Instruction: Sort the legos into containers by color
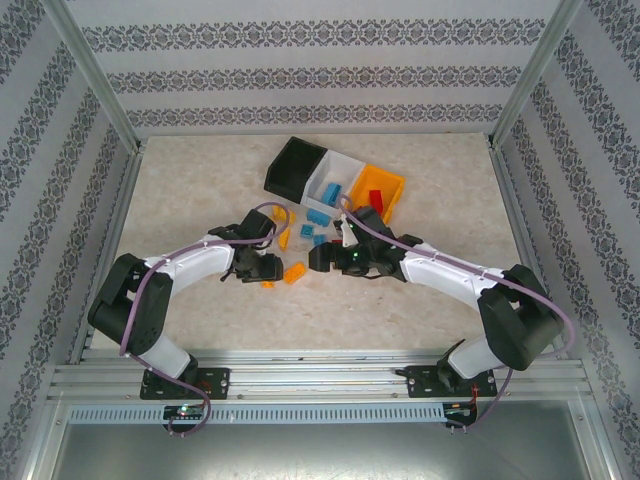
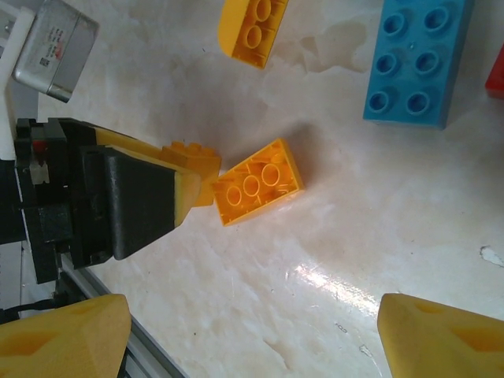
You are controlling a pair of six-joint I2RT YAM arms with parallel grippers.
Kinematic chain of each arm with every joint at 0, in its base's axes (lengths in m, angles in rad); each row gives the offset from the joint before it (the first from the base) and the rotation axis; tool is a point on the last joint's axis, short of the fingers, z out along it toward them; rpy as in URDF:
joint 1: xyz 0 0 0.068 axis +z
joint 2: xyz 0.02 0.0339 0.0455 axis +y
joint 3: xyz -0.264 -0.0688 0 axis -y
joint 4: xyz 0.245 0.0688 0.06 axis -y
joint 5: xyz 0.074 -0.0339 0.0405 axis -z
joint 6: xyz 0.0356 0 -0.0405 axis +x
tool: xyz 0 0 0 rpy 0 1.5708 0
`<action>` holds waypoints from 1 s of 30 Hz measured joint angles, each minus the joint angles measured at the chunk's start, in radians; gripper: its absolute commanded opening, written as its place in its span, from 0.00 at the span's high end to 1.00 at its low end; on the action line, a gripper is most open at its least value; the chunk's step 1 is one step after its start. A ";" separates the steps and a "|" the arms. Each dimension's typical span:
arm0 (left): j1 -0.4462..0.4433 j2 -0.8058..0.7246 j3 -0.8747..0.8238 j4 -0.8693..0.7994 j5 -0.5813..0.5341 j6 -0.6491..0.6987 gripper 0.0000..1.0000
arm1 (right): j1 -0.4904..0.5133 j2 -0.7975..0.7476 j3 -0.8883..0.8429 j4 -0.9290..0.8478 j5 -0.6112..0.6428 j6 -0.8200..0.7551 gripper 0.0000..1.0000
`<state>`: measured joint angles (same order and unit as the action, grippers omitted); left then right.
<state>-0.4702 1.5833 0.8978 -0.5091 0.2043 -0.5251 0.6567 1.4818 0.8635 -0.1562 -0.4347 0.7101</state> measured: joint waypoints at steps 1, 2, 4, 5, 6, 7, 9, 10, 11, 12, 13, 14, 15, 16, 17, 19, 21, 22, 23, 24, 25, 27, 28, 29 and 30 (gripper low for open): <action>0.000 0.001 -0.003 0.000 -0.003 0.000 0.51 | 0.002 0.000 0.000 0.000 0.000 0.000 0.18; 0.000 0.004 -0.005 0.000 -0.005 0.000 0.51 | 0.003 0.000 0.000 0.000 0.000 0.000 0.18; 0.000 0.018 -0.005 0.002 -0.009 0.000 0.51 | 0.003 0.000 0.000 0.000 0.000 0.002 0.18; 0.000 0.026 -0.005 0.002 -0.011 0.001 0.51 | 0.006 0.000 0.000 0.000 0.000 0.002 0.18; 0.000 0.035 -0.005 0.002 -0.015 0.001 0.53 | 0.007 0.000 0.000 0.000 0.002 0.003 0.18; 0.000 0.044 -0.005 0.002 -0.021 0.001 0.57 | 0.010 0.000 0.000 0.000 0.002 0.003 0.18; 0.001 0.048 -0.005 0.002 -0.031 0.004 0.65 | 0.014 0.000 0.000 0.000 0.004 0.003 0.18; 0.001 0.048 -0.005 0.001 -0.035 0.008 0.70 | 0.020 0.001 0.000 -0.002 0.008 0.007 0.18; 0.001 0.048 -0.003 -0.002 -0.037 0.010 0.75 | 0.023 0.004 0.002 -0.008 0.011 0.011 0.18; 0.000 0.048 -0.001 -0.005 -0.040 0.013 0.80 | 0.027 0.011 0.007 -0.018 0.015 0.015 0.18; 0.000 0.048 0.001 -0.007 -0.040 0.015 0.83 | 0.032 0.024 0.014 -0.029 0.021 0.019 0.18; 0.000 0.049 0.002 -0.009 -0.040 0.018 0.83 | 0.036 0.035 0.021 -0.041 0.026 0.021 0.18; 0.001 0.049 0.002 -0.010 -0.041 0.019 0.83 | 0.042 0.048 0.028 -0.052 0.032 0.022 0.18; 0.001 0.048 0.002 -0.010 -0.041 0.020 0.83 | 0.043 0.059 0.034 -0.061 0.035 0.024 0.18; 0.004 0.047 0.003 -0.012 -0.041 0.020 0.83 | 0.048 0.066 0.036 -0.067 0.039 0.025 0.18; 0.015 0.034 0.007 -0.016 -0.043 0.023 0.83 | 0.048 0.072 0.037 -0.076 0.046 0.029 0.18; 0.038 0.014 0.034 -0.034 -0.045 0.025 0.83 | 0.048 0.072 0.037 -0.078 0.049 0.034 0.18; 0.054 0.006 0.066 -0.045 -0.046 0.028 0.83 | 0.048 0.072 0.037 -0.076 0.049 0.040 0.18; 0.067 0.003 0.100 -0.055 -0.044 0.031 0.83 | 0.050 0.072 0.037 -0.073 0.049 0.045 0.18; 0.082 0.003 0.151 -0.058 -0.043 0.035 0.82 | 0.053 0.072 0.037 -0.069 0.049 0.048 0.18; 0.095 0.007 0.204 -0.058 -0.043 0.041 0.82 | 0.055 0.072 0.037 -0.062 0.049 0.051 0.18; 0.114 0.029 0.327 -0.055 -0.043 0.054 0.82 | 0.060 0.072 0.037 -0.048 0.048 0.055 0.18; 0.120 0.054 0.398 -0.053 -0.042 0.060 0.82 | 0.060 0.072 0.037 -0.042 0.048 0.055 0.18; 0.124 0.084 0.463 -0.051 -0.042 0.067 0.82 | 0.060 0.072 0.037 -0.034 0.048 0.056 0.18; 0.126 0.128 0.540 -0.043 -0.040 0.077 0.82 | 0.060 0.072 0.037 -0.029 0.048 0.059 0.18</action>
<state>-0.3447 1.7115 1.4380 -0.5518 0.1638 -0.4480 0.7166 1.5539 0.9005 -0.1848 -0.3862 0.7692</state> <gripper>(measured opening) 0.324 0.819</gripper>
